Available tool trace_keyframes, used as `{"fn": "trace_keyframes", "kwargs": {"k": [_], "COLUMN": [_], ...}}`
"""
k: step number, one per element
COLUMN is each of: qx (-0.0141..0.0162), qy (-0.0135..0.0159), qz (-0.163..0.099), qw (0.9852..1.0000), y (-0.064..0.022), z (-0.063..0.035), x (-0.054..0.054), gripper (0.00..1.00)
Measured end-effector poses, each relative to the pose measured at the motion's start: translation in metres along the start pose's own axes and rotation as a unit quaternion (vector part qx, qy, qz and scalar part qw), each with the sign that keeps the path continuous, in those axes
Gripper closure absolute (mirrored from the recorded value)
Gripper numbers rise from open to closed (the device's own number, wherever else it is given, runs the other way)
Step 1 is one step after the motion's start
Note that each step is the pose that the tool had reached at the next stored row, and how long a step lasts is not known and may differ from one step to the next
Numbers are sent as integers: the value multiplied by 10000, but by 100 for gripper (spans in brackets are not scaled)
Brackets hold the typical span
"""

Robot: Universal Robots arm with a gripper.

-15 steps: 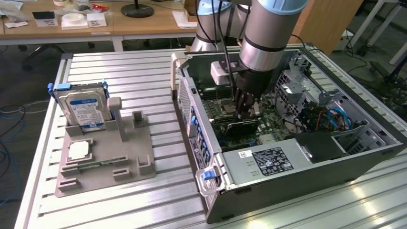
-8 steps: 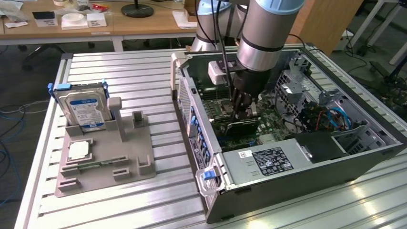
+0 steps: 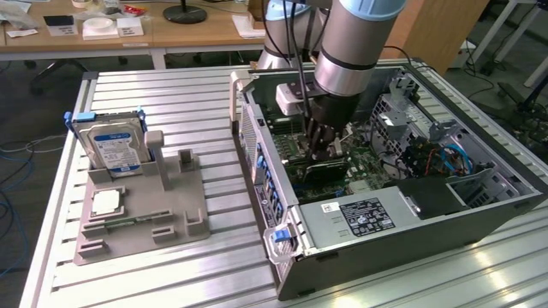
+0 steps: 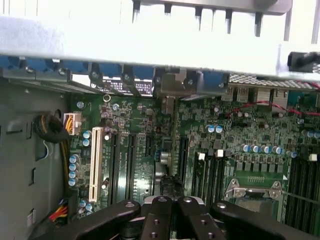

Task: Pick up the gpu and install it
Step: 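Press down on the gpu until it lock into place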

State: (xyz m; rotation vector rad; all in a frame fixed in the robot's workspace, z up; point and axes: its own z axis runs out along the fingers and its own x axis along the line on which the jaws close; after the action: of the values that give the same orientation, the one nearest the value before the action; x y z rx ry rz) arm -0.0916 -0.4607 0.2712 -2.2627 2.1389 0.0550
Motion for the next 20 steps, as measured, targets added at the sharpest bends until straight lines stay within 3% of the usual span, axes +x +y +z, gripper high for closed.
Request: {"fn": "trace_keyframes", "kwargs": {"k": [5,9,14,20], "qx": [1,8,10,10], "qy": [-1,0,-1,0], "qz": [36,212,234,234], "qw": [10000,9998,9997,9997], "y": [71,106,222,239], "z": [13,17,21,28], "x": [-22,-27,-33,-34], "gripper": [89,89,89,89]}}
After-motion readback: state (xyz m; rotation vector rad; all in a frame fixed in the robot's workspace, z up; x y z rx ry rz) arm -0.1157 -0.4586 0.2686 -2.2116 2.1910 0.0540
